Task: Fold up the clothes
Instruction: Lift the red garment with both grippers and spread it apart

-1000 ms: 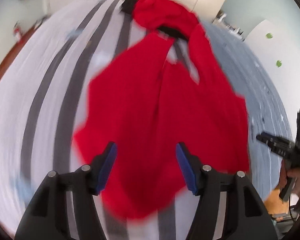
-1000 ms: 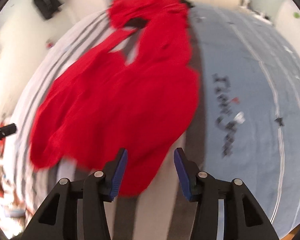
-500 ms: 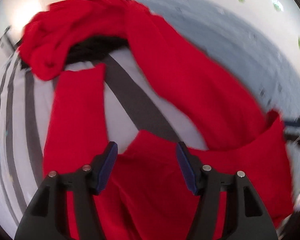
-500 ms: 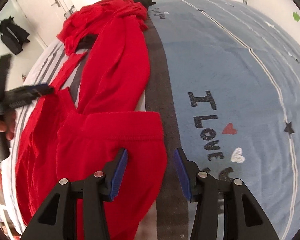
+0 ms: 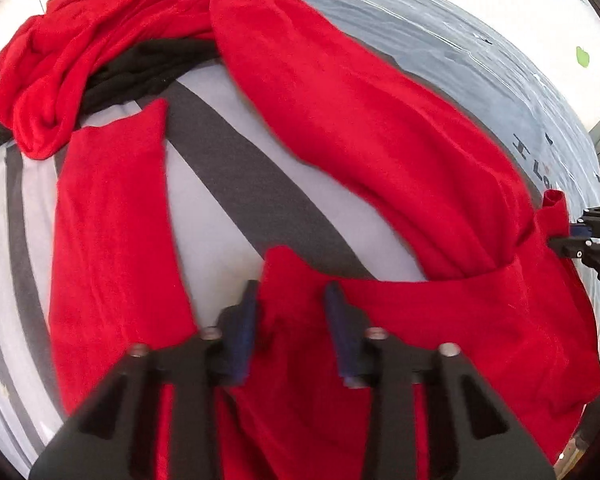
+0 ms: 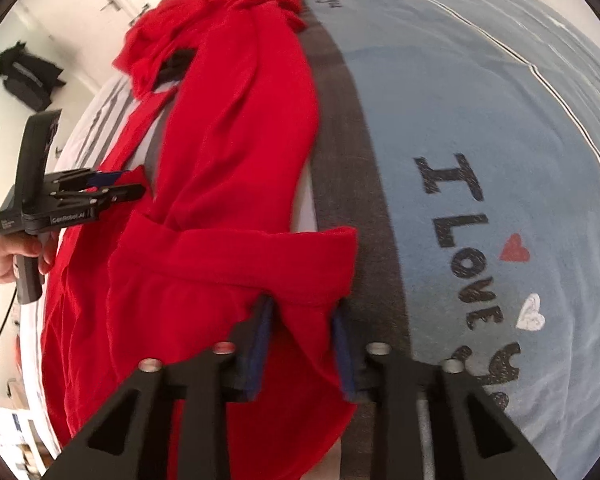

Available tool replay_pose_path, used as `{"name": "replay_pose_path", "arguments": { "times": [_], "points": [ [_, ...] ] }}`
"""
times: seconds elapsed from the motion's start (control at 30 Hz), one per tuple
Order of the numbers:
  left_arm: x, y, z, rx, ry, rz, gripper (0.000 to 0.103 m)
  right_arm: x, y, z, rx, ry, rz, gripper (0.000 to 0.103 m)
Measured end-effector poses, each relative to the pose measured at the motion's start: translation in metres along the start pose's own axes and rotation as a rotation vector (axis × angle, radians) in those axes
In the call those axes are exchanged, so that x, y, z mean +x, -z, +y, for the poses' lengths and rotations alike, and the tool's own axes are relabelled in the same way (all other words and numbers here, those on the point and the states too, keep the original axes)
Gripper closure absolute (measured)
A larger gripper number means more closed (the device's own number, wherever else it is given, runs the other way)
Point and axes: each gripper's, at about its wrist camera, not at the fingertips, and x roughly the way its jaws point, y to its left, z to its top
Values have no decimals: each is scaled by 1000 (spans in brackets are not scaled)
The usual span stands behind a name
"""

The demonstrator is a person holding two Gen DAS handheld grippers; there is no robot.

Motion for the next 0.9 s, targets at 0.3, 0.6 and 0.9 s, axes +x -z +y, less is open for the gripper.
{"name": "replay_pose_path", "arguments": {
  "times": [0.3, 0.6, 0.9],
  "points": [
    [-113, 28, 13, -261, -47, -226, 96, -68, -13, 20, 8, 17, -124, 94],
    [-374, 17, 9, -335, -165, -560, 96, -258, -108, 107, -152, -36, -394, 94],
    [-607, -110, 66, -350, -408, -784, 96, -450, -274, 223, -335, -70, -680, 94]
  ]
}}
